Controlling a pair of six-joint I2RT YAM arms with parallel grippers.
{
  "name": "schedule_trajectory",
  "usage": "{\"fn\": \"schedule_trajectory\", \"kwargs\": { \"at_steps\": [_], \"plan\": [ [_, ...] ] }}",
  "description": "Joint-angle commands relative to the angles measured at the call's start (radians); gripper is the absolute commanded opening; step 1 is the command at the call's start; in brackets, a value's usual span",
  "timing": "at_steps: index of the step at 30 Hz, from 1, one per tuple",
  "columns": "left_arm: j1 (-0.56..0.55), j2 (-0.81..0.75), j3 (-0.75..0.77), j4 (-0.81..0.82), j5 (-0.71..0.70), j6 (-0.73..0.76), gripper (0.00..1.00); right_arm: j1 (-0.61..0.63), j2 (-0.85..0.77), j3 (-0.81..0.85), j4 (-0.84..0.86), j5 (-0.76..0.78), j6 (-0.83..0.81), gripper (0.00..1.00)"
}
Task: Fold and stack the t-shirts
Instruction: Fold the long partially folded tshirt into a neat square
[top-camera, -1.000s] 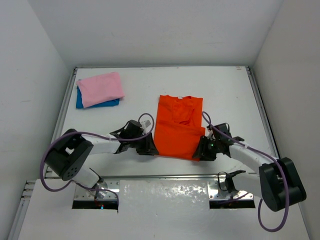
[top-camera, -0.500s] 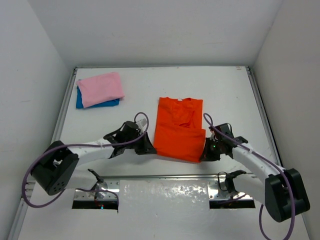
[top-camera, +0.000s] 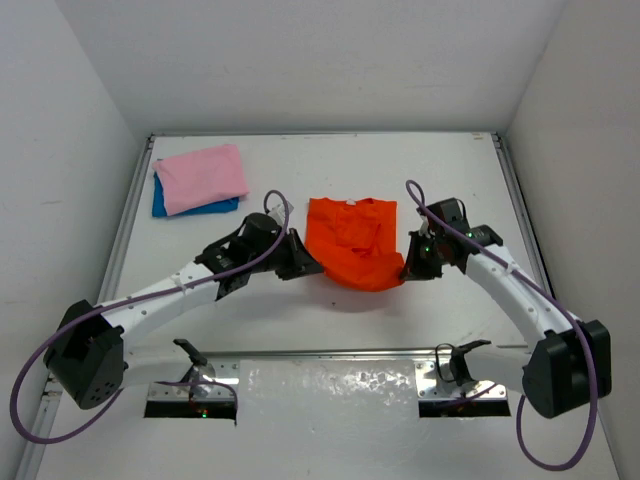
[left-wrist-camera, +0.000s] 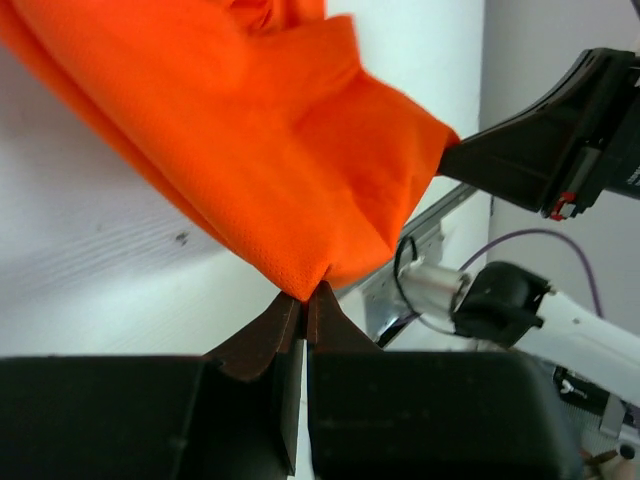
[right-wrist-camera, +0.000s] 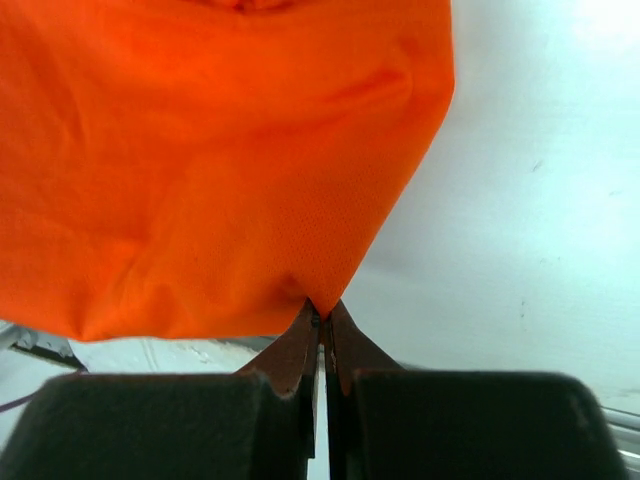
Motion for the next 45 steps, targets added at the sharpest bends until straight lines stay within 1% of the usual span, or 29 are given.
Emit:
{"fn": "schedule_trajectory", "kwargs": {
  "at_steps": [1,3,8,12,15,19,21,22,25,27,28,29,31,32,33,34,35,36,37,38,39,40,41,43,44,45],
  "plan": [
    [0.004,0.028,0.077,-0.058,-0.037,-0.012,0.00,0.001,0.050,0.123,-0.075,0.052,-0.038,0.00],
    [0.030,0.045,0.110,-0.058,-0.040,-0.023,0.00,0.000,0.107,0.180,-0.102,0.064,-0.051,0.00],
    [0.107,0.109,0.219,-0.099,-0.029,0.003,0.00,-0.020,0.188,0.280,-0.113,0.075,-0.078,0.00],
    [0.168,0.176,0.279,-0.106,-0.015,0.020,0.00,-0.035,0.273,0.405,-0.127,0.064,-0.104,0.00],
    [0.191,0.235,0.354,-0.109,0.005,0.037,0.00,-0.046,0.374,0.494,-0.147,0.052,-0.118,0.00],
    [0.208,0.307,0.429,-0.119,0.008,0.044,0.00,-0.081,0.463,0.594,-0.155,0.015,-0.120,0.00],
    [0.221,0.348,0.469,-0.119,0.012,0.046,0.00,-0.098,0.506,0.668,-0.169,-0.011,-0.126,0.00],
    [0.228,0.376,0.480,-0.116,0.016,0.046,0.00,-0.100,0.553,0.724,-0.182,-0.018,-0.130,0.00],
    [0.245,0.422,0.535,-0.103,0.031,0.044,0.00,-0.111,0.627,0.815,-0.210,-0.029,-0.147,0.00],
    [0.265,0.483,0.572,-0.101,0.045,0.046,0.00,-0.129,0.695,0.890,-0.221,-0.038,-0.143,0.00],
    [0.294,0.582,0.659,-0.098,0.051,0.050,0.00,-0.149,0.787,0.983,-0.227,-0.055,-0.131,0.00],
    [0.294,0.583,0.660,-0.098,0.051,0.050,0.00,-0.157,0.788,0.984,-0.227,-0.055,-0.127,0.00],
    [0.320,0.649,0.736,-0.084,0.084,0.052,0.00,-0.169,0.842,1.034,-0.233,-0.078,-0.121,0.00],
    [0.323,0.722,0.764,-0.077,0.101,0.060,0.00,-0.180,0.898,1.082,-0.230,-0.089,-0.117,0.02],
    [0.328,0.758,0.831,-0.070,0.117,0.069,0.01,-0.183,0.928,1.106,-0.227,-0.097,-0.114,0.09],
    [0.342,0.833,0.876,-0.090,0.115,0.076,0.01,-0.186,0.955,1.151,-0.207,-0.132,-0.112,0.21],
    [0.349,0.859,0.935,-0.119,0.089,0.086,0.01,-0.192,1.009,1.169,-0.181,-0.155,-0.120,0.36],
    [0.357,0.876,0.943,-0.103,0.073,0.083,0.01,-0.192,1.035,1.194,-0.164,-0.166,-0.126,0.42],
    [0.375,0.901,0.945,-0.084,0.060,0.078,0.03,-0.193,1.064,1.264,-0.175,-0.167,-0.132,0.48],
    [0.388,0.914,0.948,-0.058,0.056,0.064,0.07,-0.201,1.095,1.301,-0.188,-0.164,-0.140,0.53],
    [0.401,0.928,0.959,-0.049,0.060,0.060,0.20,-0.207,1.144,1.332,-0.202,-0.167,-0.138,0.61],
    [0.421,0.957,0.974,-0.052,0.060,0.063,0.23,-0.215,1.156,1.359,-0.208,-0.176,-0.134,0.63],
    [0.431,0.971,1.012,-0.078,0.063,0.079,0.25,-0.230,1.161,1.358,-0.204,-0.189,-0.124,0.63],
    [0.447,0.999,1.049,-0.102,0.060,0.125,0.40,-0.249,1.141,1.328,-0.196,-0.186,-0.129,0.65],
    [0.451,1.005,1.087,-0.134,0.048,0.141,0.49,-0.253,1.127,1.311,-0.195,-0.158,-0.132,0.65],
    [0.454,1.011,1.106,-0.150,0.048,0.158,0.53,-0.255,1.098,1.289,-0.192,-0.146,-0.137,0.65]
  ]
}}
